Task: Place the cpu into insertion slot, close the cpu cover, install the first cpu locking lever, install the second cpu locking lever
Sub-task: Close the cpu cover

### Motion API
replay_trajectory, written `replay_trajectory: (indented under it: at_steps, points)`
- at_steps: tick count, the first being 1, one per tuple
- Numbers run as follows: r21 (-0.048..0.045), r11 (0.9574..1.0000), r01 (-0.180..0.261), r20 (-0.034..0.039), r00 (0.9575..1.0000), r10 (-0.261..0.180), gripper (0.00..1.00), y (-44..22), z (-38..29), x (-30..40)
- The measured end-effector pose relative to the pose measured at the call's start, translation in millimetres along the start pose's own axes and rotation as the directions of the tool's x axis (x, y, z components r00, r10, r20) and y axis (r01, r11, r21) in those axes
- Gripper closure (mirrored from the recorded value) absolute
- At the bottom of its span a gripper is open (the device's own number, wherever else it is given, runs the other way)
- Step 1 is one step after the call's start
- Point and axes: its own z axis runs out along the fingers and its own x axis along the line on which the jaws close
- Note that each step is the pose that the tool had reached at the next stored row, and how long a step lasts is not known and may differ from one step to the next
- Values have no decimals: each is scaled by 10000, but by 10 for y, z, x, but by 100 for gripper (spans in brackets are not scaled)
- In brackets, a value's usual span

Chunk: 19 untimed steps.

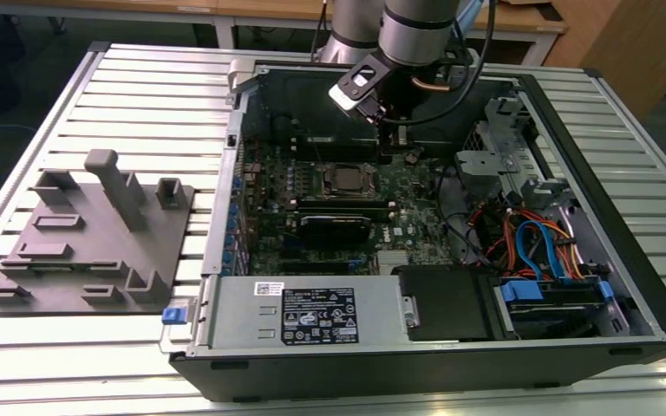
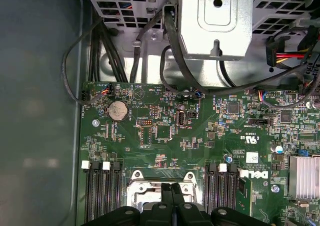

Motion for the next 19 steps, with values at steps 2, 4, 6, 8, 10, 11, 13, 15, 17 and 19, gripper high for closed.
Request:
replay_trajectory:
  at_steps: [2,4,6,8,10,11,13,15,17,19]
  points:
    - [0,10000,0,0,10000,0,90,-4,0,0]
    - [0,10000,0,0,10000,0,90,-8,0,0]
    - [0,10000,-2,0,10000,2,90,-12,0,0]
    - [1,10000,-1,1,10000,1,90,-20,0,0]
    - [0,10000,0,0,10000,0,90,-34,2,1]
    - [0,10000,0,1,10000,0,90,-38,3,1]
    - [0,10000,0,1,10000,0,90,-42,3,1]
    - [0,10000,1,0,10000,-1,90,-42,4,1]
    - [0,10000,0,0,10000,0,90,-43,4,1]
    - [0,10000,0,0,10000,0,90,-43,4,1]
